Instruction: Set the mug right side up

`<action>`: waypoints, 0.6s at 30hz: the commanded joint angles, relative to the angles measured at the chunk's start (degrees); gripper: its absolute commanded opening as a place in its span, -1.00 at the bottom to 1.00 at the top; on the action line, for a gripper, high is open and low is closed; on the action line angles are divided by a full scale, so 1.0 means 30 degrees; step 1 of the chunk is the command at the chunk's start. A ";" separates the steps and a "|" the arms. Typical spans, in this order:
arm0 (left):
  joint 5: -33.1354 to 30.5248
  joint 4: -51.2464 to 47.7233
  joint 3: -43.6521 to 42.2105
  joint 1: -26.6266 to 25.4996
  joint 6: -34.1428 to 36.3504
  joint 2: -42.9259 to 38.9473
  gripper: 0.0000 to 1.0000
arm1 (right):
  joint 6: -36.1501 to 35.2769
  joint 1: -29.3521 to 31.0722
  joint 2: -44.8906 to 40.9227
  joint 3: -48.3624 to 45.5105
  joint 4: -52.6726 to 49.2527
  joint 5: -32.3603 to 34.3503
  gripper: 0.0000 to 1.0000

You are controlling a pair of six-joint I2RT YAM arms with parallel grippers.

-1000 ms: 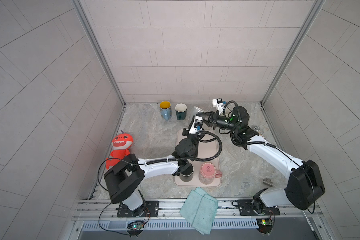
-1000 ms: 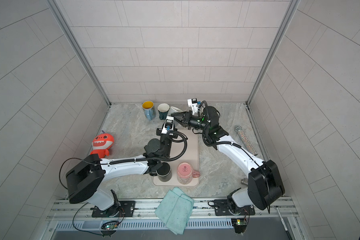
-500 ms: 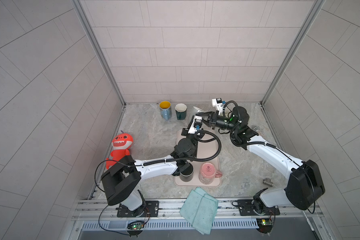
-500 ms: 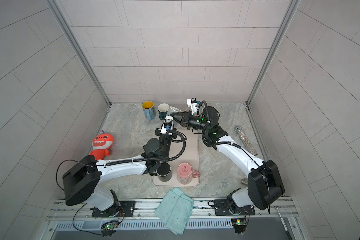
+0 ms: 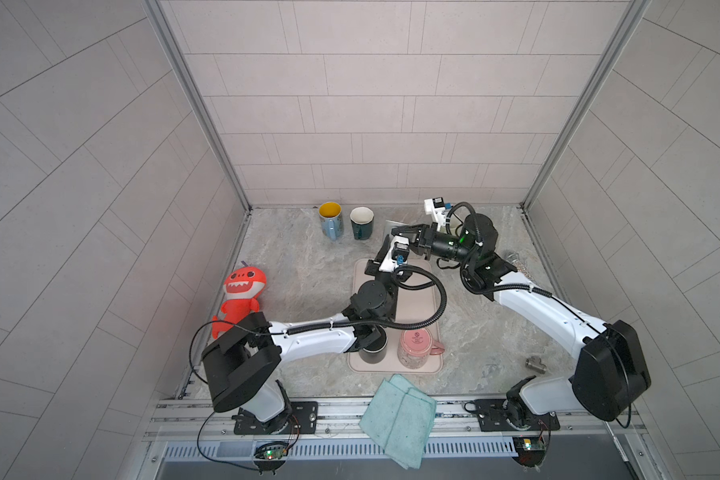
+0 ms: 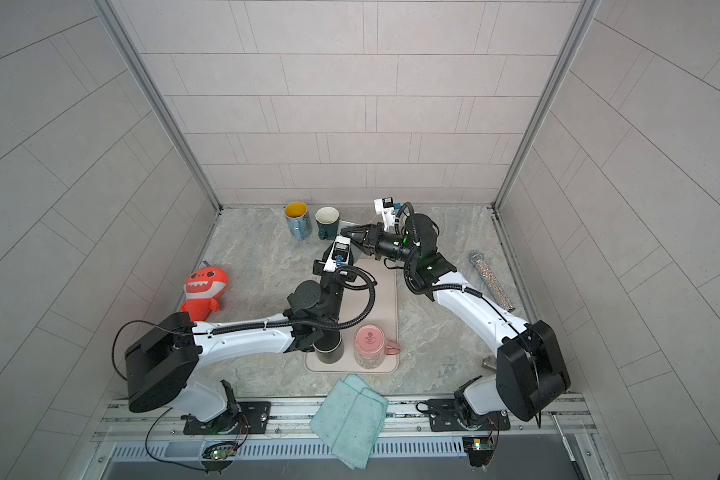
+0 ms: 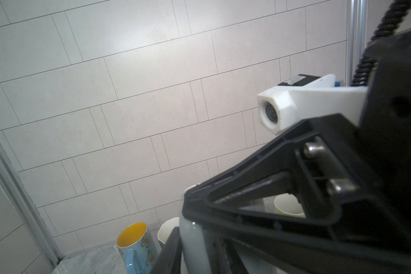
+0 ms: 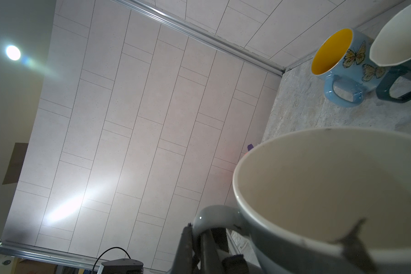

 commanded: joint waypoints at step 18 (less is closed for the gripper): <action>0.1315 0.2762 0.0047 -0.0613 0.0525 -0.0878 -0.36 | -0.0623 0.0342 0.0731 -0.0437 -0.1605 0.0015 -1.00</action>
